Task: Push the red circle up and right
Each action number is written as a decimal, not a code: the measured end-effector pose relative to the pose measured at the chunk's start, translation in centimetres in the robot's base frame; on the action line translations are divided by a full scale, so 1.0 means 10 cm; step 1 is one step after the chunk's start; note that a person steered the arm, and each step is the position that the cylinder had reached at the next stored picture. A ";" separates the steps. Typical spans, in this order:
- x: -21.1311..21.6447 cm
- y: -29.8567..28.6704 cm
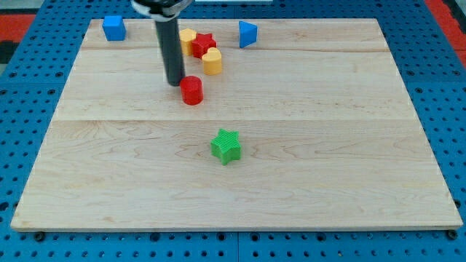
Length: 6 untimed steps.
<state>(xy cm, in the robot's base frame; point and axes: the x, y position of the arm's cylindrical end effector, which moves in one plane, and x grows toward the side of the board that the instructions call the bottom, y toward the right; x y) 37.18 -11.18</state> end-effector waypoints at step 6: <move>-0.27 2.32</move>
